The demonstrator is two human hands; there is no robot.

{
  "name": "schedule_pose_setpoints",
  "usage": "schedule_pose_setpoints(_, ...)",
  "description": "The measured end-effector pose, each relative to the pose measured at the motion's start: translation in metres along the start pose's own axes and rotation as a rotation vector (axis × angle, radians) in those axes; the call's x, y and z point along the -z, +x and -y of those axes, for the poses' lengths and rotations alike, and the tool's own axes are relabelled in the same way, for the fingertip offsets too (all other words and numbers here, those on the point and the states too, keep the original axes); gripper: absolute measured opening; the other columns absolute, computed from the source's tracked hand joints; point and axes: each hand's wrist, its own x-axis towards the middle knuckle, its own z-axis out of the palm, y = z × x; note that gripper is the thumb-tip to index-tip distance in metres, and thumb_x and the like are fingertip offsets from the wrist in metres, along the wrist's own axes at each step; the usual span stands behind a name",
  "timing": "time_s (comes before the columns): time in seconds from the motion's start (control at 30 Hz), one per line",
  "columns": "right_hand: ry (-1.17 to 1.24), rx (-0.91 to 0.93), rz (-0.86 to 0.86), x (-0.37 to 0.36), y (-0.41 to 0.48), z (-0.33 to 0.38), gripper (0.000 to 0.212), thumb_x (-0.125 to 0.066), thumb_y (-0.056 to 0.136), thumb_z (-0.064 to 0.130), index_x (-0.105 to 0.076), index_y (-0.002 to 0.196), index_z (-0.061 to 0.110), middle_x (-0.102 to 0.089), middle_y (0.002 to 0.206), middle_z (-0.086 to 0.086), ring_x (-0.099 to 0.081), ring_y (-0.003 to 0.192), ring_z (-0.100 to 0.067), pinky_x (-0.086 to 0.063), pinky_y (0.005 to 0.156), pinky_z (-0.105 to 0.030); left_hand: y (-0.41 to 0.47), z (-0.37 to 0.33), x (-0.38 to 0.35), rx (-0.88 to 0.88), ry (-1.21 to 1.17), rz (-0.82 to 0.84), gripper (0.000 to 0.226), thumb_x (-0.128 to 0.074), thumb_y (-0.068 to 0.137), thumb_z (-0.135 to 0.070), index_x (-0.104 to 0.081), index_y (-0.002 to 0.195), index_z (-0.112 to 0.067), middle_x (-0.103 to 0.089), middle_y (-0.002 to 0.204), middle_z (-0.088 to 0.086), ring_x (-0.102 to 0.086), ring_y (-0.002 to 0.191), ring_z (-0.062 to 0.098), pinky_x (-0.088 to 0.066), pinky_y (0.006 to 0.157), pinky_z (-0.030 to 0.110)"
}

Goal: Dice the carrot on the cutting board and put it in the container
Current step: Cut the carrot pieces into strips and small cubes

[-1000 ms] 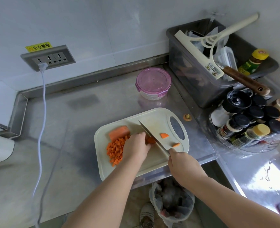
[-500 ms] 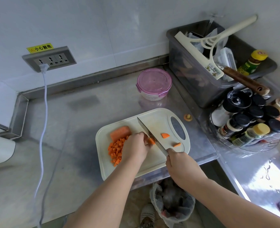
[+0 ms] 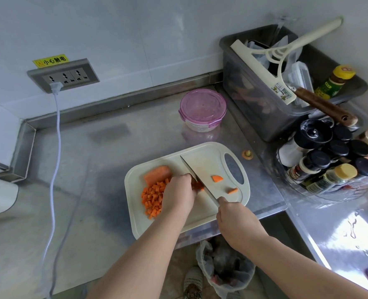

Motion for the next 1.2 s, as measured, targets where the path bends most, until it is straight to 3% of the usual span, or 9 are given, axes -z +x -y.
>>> schedule_pose_setpoints(0.13, 0.047, -0.036, -0.001, 0.0, 0.004, -0.002, 0.034, -0.044, 0.099, 0.011, -0.042, 0.133, 0.014, -0.062, 0.1, -0.002, -0.066, 0.086, -0.017, -0.059, 0.076, -0.031, -0.001, -0.001, 0.0, -0.003, 0.003, 0.003, 0.018, -0.057, 0.093, -0.024, -0.06, 0.104, -0.01, -0.067, 0.103, 0.008, -0.062, 0.096, 0.026, -0.043, 0.07, 0.03)
schedule_pose_setpoints(0.37, 0.061, -0.063, 0.022, -0.005, 0.008, -0.003, 0.044, -0.046, 0.098, 0.008, -0.035, 0.14, 0.02, -0.061, 0.091, -0.001, -0.066, 0.077, -0.013, -0.061, 0.07, -0.031, -0.002, 0.001, 0.0, 0.01, -0.018, 0.004, 0.024, -0.058, 0.092, -0.022, -0.059, 0.114, -0.011, -0.066, 0.109, 0.008, -0.062, 0.1, 0.026, -0.048, 0.08, 0.033)
schedule_pose_setpoints(0.53, 0.119, 0.011, -0.115, -0.005, 0.0, -0.01, 0.032, -0.035, 0.101, 0.013, -0.043, 0.131, 0.019, -0.061, 0.082, -0.001, -0.063, 0.071, -0.019, -0.053, 0.062, -0.031, -0.002, 0.003, 0.002, 0.022, -0.061, -0.006, 0.022, -0.062, 0.09, -0.029, -0.063, 0.104, -0.012, -0.068, 0.1, 0.006, -0.064, 0.094, 0.025, -0.051, 0.079, 0.034)
schedule_pose_setpoints(0.67, 0.112, 0.112, -0.206, 0.005, -0.007, -0.014, 0.029, -0.032, 0.103, 0.022, -0.045, 0.129, 0.022, -0.048, 0.067, 0.007, -0.055, 0.06, -0.017, -0.042, 0.054, -0.027, -0.002, 0.01, 0.005, 0.026, -0.117, -0.007, 0.024, -0.063, 0.088, -0.024, -0.064, 0.112, -0.018, -0.066, 0.11, 0.001, -0.063, 0.101, 0.021, -0.049, 0.089, 0.033)
schedule_pose_setpoints(0.77, 0.104, 0.159, -0.258, 0.017, -0.009, -0.019, 0.03, -0.032, 0.104, 0.025, -0.046, 0.13, 0.022, -0.045, 0.066, 0.009, -0.045, 0.052, -0.007, -0.032, 0.048, -0.017, -0.003, 0.011, 0.006, -0.073, -0.018, -0.052, 0.037, -0.06, 0.09, -0.031, -0.054, 0.127, -0.026, -0.054, 0.124, -0.004, -0.056, 0.113, 0.02, -0.043, 0.094, 0.034)
schedule_pose_setpoints(0.87, 0.09, 0.16, -0.299, 0.029, -0.01, -0.026, 0.029, -0.032, 0.103, 0.023, -0.047, 0.128, 0.02, -0.041, 0.061, 0.01, -0.04, 0.049, -0.007, -0.025, 0.044, -0.019, -0.002, 0.003, 0.002, -0.186, 0.097, -0.061, 0.044, -0.055, 0.092, -0.038, -0.045, 0.133, -0.028, -0.046, 0.132, -0.003, -0.048, 0.122, 0.02, -0.037, 0.097, 0.034)
schedule_pose_setpoints(1.03, 0.086, 0.126, -0.33, 0.04, -0.008, -0.037, 0.029, -0.032, 0.103, 0.024, -0.047, 0.127, 0.019, -0.042, 0.06, 0.009, -0.04, 0.05, -0.01, -0.023, 0.043, -0.022, 0.009, -0.009, -0.007, -0.326, 0.28, 0.042, 0.026, -0.047, 0.097, -0.032, -0.052, 0.121, -0.023, -0.045, 0.125, 0.003, -0.05, 0.115, 0.025, -0.042, 0.093, 0.036)
schedule_pose_setpoints(1.2, 0.054, 0.15, -0.321, 0.042, -0.007, -0.038, 0.029, -0.032, 0.103, 0.023, -0.047, 0.128, 0.019, -0.042, 0.06, 0.01, -0.04, 0.049, -0.009, -0.024, 0.043, -0.02, 0.014, 0.012, 0.0, -0.342, 0.394, 0.015, 0.02, -0.042, 0.097, -0.017, -0.055, 0.112, -0.021, -0.048, 0.12, 0.002, -0.049, 0.11, 0.024, -0.037, 0.089, 0.033)
